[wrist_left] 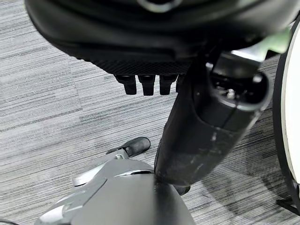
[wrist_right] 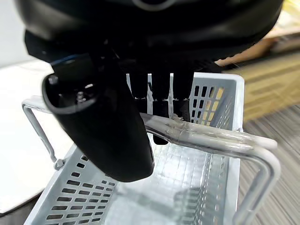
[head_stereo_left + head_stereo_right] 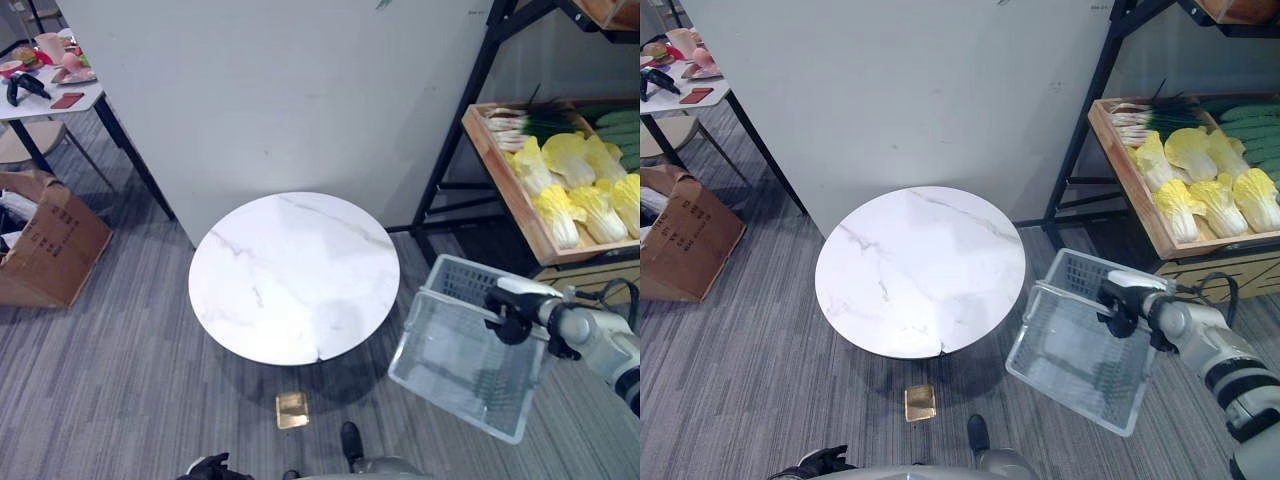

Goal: Get the vegetables into the basket

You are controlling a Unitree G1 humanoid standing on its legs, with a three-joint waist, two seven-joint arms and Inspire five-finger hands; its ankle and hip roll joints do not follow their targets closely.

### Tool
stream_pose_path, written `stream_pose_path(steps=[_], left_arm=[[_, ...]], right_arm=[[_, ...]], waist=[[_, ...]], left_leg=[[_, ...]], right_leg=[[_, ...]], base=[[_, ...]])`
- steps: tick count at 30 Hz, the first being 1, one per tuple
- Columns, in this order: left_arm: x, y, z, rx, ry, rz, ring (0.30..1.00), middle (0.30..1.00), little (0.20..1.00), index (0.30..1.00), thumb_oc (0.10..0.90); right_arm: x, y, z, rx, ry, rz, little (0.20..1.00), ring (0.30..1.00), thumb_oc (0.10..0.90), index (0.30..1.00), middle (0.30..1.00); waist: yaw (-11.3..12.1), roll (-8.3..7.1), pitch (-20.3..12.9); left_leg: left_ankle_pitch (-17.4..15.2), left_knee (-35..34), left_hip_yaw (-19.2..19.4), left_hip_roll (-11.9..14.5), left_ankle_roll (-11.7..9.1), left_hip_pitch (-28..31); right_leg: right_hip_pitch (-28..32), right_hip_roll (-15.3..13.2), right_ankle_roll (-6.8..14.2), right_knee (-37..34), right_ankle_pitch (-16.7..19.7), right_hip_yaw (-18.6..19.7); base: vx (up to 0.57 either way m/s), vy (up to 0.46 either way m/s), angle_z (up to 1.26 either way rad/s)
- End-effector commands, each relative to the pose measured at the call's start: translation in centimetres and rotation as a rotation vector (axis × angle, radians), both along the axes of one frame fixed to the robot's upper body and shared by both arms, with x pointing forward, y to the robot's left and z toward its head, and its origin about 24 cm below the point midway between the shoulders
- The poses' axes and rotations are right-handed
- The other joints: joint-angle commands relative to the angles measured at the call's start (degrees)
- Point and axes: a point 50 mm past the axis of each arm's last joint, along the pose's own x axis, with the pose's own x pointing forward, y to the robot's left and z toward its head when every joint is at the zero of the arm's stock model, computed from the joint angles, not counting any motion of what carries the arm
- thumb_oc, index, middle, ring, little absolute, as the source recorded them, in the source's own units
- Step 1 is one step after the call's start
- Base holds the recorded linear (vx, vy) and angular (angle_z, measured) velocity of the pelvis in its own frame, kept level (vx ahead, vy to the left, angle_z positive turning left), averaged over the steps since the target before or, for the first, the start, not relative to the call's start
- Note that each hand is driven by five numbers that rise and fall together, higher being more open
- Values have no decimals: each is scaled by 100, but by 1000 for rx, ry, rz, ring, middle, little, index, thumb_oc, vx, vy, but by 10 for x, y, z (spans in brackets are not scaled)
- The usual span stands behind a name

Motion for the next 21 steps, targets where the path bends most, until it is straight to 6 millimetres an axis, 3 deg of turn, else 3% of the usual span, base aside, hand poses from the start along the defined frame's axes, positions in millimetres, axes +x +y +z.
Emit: stream_pose_path(steps=[1,9,12,15,21], left_arm=[[-10,5,-1,7,59,-45,1000,1000,1000,1000,900],[1,1,0,3,38,-84,1000,1000,1000,1000,900],[3,1,0,8,33,-75,1000,1000,1000,1000,900],[3,2,0,10,34,-75,1000,1000,1000,1000,900],[0,1,-1,9,41,-72,1000,1000,1000,1000,900]], right_arm=[[28,-17,59,-24,-264,-59,300,300,400,300,300],[-14,-50,-2,-31,-87,-314,300,300,400,300,300],[-39,-55,-33,139,-90,-541,300,300,400,300,300],[-51,-54,-46,197,-83,-628,300,300,400,300,300],[-60,-55,-54,216,-78,-681,300,300,400,300,300]], waist=[[113,-231,-311],[112,-223,-293],[139,-226,-301],[156,-230,-290],[184,-217,-275]], left_leg=[[-319,7,-310,-50,78,-59],[-313,7,-365,-49,61,-64],[-314,7,-427,-54,62,-99],[-310,7,-479,-52,57,-118],[-330,7,-524,-70,68,-98]], right_leg=[[755,11,219,385,-1078,-68],[799,13,197,331,-1094,-104],[821,-2,183,279,-1095,-152],[825,-12,176,263,-1108,-203],[869,-23,173,235,-1116,-235]], base=[[0,0,0],[0,0,0],[11,-2,1],[19,-12,6],[15,0,6]])
